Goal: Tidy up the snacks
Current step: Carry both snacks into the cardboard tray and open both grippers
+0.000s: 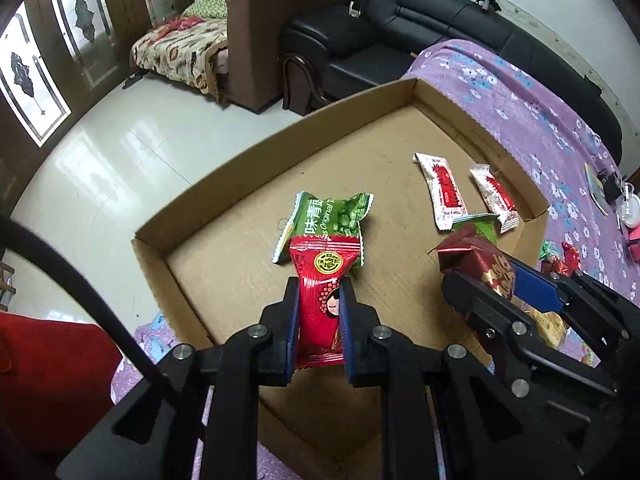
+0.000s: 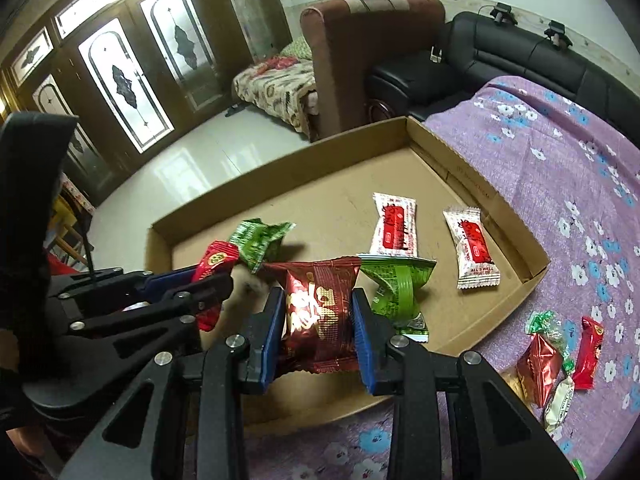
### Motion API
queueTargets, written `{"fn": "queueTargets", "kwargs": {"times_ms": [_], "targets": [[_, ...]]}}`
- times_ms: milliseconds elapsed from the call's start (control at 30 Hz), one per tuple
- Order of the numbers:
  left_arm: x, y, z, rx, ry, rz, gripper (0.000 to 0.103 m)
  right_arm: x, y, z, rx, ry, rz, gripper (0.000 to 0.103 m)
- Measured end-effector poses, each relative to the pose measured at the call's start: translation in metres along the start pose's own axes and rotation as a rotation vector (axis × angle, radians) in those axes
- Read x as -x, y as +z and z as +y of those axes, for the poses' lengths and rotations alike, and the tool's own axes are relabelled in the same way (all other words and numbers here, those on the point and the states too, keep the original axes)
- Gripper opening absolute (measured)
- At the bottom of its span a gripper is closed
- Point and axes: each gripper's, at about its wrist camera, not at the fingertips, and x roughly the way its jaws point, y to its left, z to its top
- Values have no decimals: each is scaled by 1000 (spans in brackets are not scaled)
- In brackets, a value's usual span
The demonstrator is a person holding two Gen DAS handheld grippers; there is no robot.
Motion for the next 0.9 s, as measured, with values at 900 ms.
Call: {"fn": "queueTargets", "kwargs": {"times_ms": [900], "targets": [[-16,6,-1,46,39,128,57,-8,-3,-8,1,-70,35,39]]}}
